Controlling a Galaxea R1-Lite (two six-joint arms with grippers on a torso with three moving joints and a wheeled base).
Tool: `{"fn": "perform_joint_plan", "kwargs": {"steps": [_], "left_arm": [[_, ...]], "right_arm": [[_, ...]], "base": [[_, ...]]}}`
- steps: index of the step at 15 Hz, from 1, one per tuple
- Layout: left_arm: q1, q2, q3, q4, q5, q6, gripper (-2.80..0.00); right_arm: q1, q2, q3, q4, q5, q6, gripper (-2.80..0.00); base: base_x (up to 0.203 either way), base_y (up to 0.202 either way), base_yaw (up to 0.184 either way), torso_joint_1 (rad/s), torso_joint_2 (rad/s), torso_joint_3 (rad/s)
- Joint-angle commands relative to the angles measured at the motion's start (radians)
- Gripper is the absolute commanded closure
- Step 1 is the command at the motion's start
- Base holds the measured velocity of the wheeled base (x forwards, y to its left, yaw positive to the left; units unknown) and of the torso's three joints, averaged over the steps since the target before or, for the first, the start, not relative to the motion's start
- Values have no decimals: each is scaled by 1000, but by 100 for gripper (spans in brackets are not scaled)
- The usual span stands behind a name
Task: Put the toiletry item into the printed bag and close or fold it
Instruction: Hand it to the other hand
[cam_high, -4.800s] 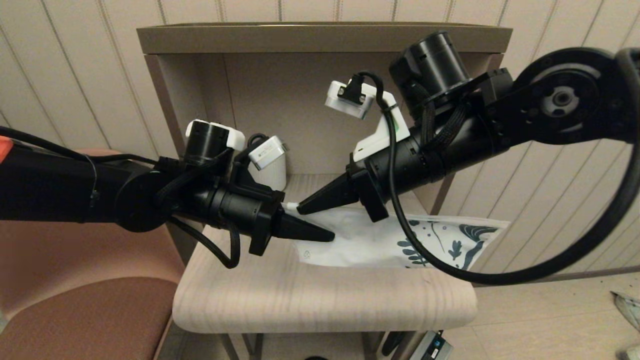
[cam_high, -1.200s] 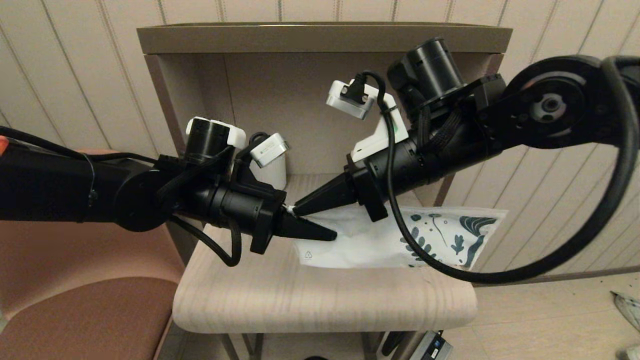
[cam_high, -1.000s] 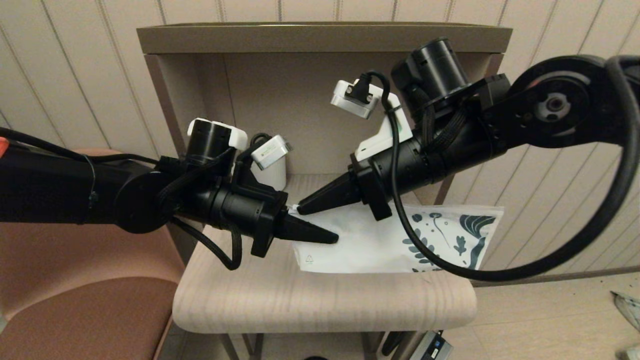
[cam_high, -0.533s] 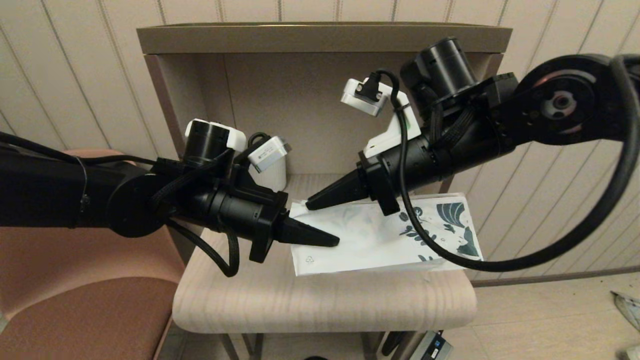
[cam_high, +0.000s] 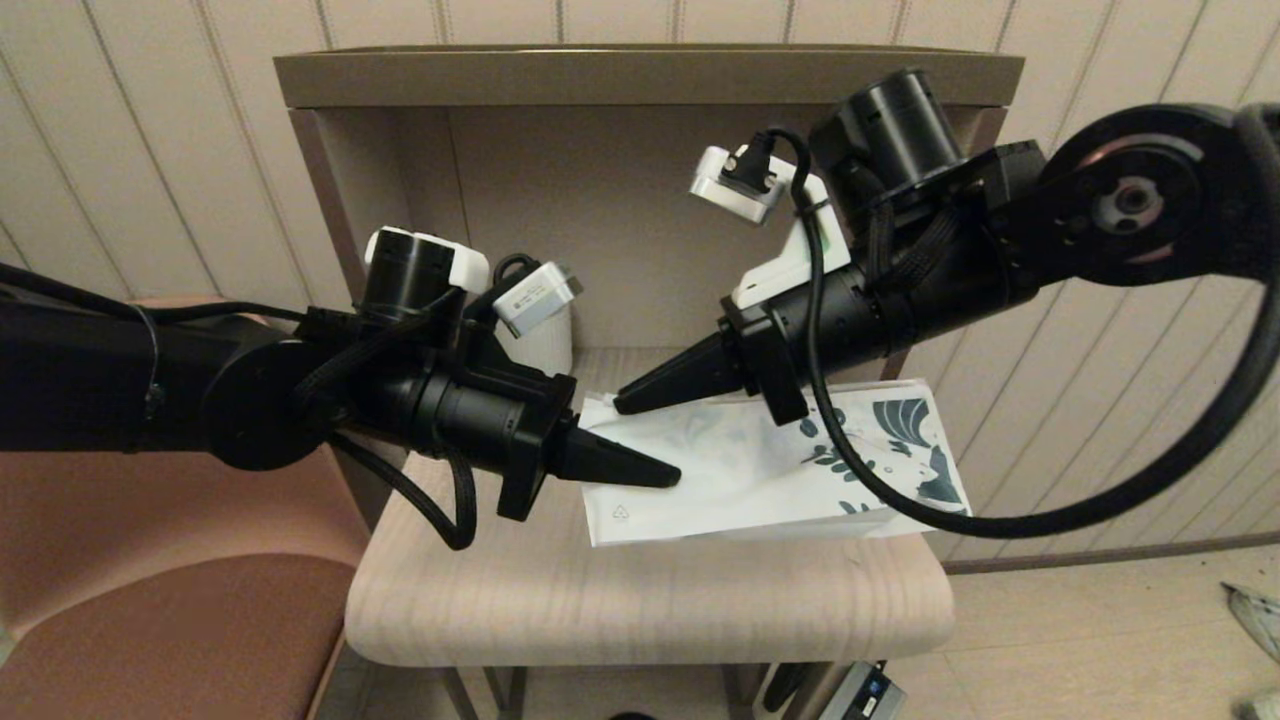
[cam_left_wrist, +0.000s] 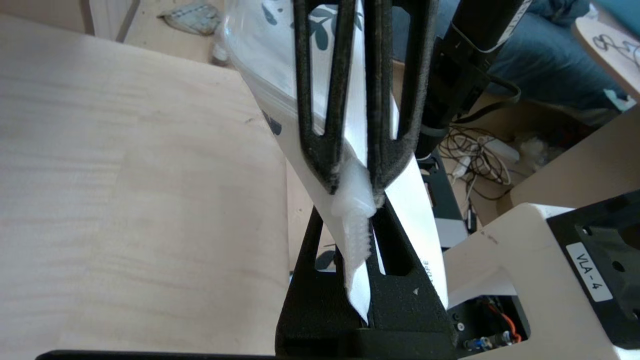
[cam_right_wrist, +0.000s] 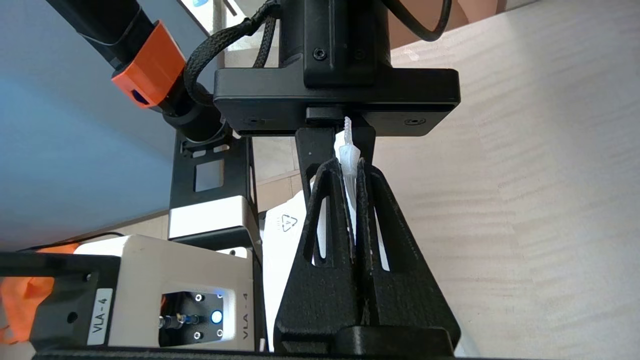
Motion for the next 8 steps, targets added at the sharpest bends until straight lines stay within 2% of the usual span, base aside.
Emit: {"fn": "perform_joint_plan", "kwargs": {"steps": [1, 8], "left_arm": [[0, -11, -2, -13, -4, 1, 0], [0, 0, 12, -22, 17, 3, 0]], "right_arm": [[1, -14, 4, 5, 9, -1, 0], [4, -11, 4, 5, 11, -1, 0]], "base": [[0, 0, 0, 0, 0, 0], [0, 0, 0, 0, 0, 0]]}}
